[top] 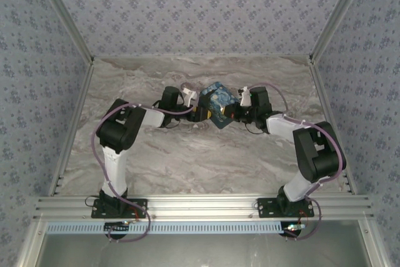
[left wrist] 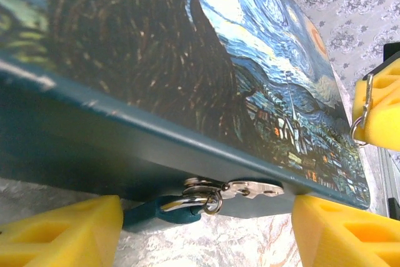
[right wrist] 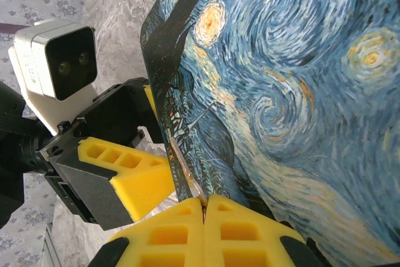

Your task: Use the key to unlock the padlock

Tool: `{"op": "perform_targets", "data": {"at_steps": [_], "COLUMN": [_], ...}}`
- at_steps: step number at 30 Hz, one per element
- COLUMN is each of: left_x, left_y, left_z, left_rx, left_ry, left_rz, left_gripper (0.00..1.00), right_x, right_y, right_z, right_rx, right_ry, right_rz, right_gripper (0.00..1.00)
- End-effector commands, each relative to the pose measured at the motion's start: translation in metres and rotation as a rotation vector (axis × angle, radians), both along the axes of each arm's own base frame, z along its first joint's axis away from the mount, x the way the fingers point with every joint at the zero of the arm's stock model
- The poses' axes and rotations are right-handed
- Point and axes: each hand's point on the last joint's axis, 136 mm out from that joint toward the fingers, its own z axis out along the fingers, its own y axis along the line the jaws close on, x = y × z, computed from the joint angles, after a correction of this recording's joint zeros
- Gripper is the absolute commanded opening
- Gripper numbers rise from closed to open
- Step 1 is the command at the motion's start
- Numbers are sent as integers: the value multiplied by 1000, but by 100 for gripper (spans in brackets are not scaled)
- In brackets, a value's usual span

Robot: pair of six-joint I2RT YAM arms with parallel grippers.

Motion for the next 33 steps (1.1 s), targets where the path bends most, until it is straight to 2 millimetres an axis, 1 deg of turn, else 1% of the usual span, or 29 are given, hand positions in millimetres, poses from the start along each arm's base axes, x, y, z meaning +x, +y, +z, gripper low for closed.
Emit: {"op": "perform_targets", "data": {"at_steps": [1, 9, 11, 15, 19, 25, 33], "left_x": [-13, -24, -26, -30, -29, -28, -19], "left_y": [-9, -10, -10, -10, -13, -16, -16], "left_z": [-14, -22, -24, -27, -27, -31, -28], "left_rx": [14, 34, 33, 36, 18, 51, 47], "left_ry": [33, 58, 66, 73, 87, 73, 74], "left_rz": [-55, -75, -74, -73, -54, -20, 31], "left_gripper": [70, 58, 56, 54, 52, 50, 44], "right_x": [3, 3, 1, 1, 0, 1, -1], "right_y": [1, -3, -4, -3, -1, 0, 3], "right_z": [1, -11, -14, -15, -14, -11, -11], "right_rx": [-34, -66, -72, -73, -73, -71, -70], "right_ry": [-17, 18, 30, 31, 30, 21, 22], "right_rz": [13, -4, -5, -2, 2, 6, 12], "right_gripper": [0, 0, 0, 0, 0, 0, 0]}}
